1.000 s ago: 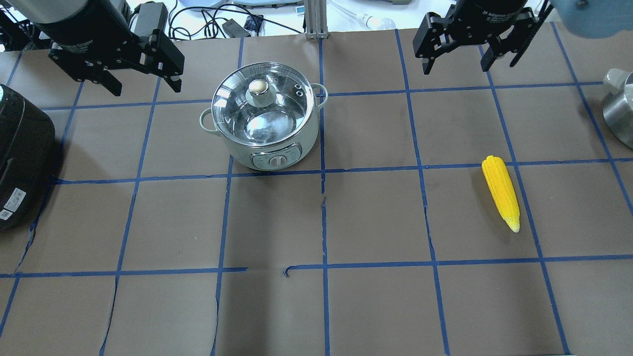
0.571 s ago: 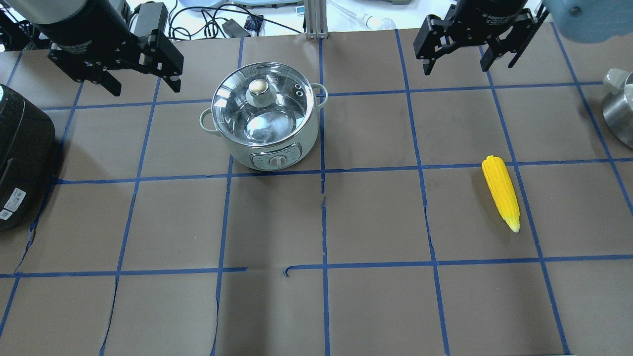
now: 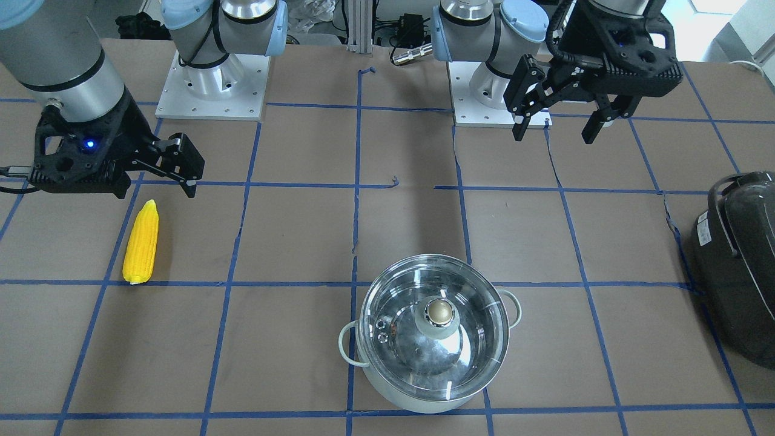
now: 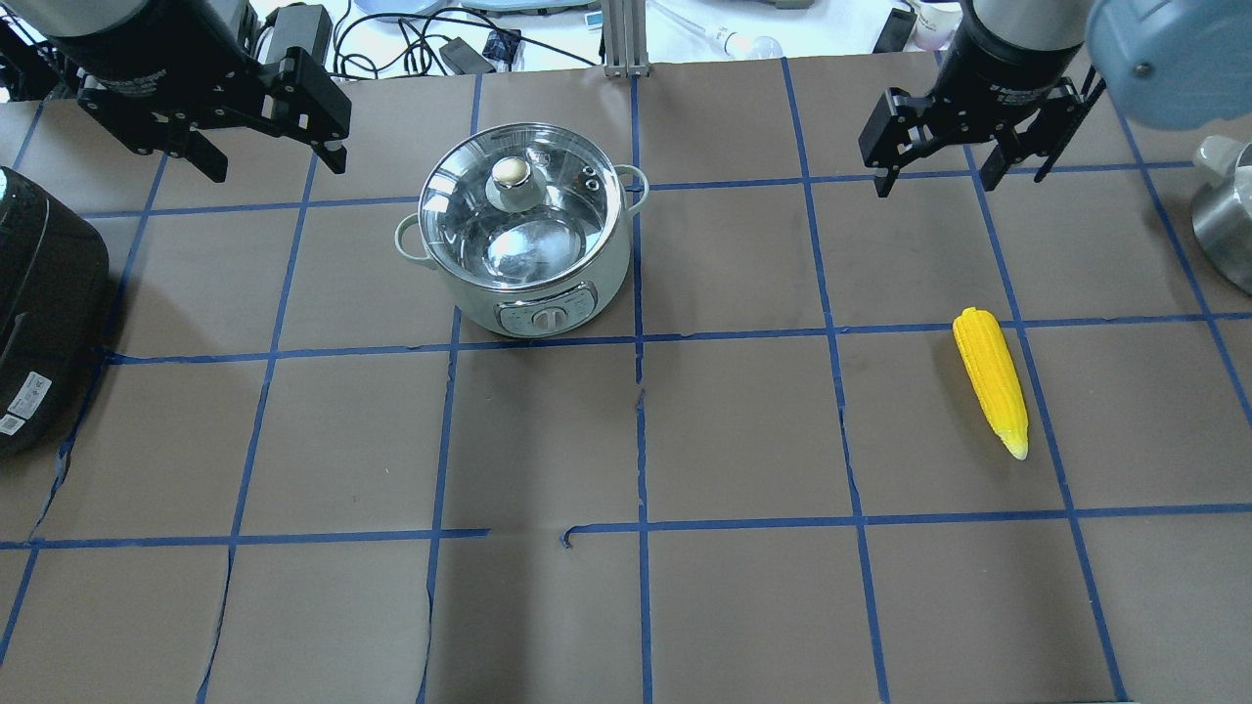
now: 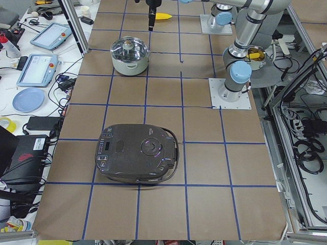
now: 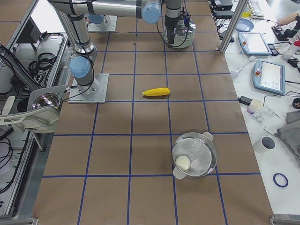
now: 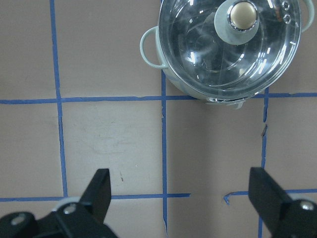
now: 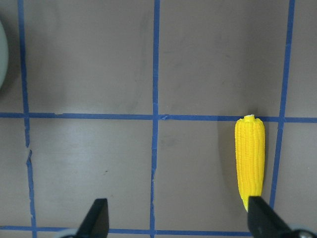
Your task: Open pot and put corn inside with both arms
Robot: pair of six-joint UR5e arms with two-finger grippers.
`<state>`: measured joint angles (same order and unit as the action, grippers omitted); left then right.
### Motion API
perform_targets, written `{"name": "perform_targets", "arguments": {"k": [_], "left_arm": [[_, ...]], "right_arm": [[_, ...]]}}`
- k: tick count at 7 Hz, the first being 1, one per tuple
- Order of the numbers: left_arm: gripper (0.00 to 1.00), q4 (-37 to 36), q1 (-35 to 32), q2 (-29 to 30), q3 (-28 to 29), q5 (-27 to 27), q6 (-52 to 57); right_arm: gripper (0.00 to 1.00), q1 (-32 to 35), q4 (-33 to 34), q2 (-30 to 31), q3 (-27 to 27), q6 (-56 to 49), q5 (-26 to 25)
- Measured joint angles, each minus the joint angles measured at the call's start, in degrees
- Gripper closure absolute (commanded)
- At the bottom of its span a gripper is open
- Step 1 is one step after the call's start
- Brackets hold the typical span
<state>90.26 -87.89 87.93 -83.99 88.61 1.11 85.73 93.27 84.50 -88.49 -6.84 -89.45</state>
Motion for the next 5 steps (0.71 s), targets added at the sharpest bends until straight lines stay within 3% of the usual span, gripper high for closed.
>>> {"name": "perform_targets", "arguments": {"k": [3, 5], "left_arm": [[0.00, 0.0, 0.3, 0.5, -0.4, -0.1, -0.5], [0.00, -0.1, 0.1, 0.5, -0.4, -0.3, -0.6]], "right_arm": [[0.00, -5.7, 1.1, -0.9, -3.5, -5.4, -0.2], [0.00, -9.8, 7.8, -1.3, -9.2, -8.2, 0.0]]}}
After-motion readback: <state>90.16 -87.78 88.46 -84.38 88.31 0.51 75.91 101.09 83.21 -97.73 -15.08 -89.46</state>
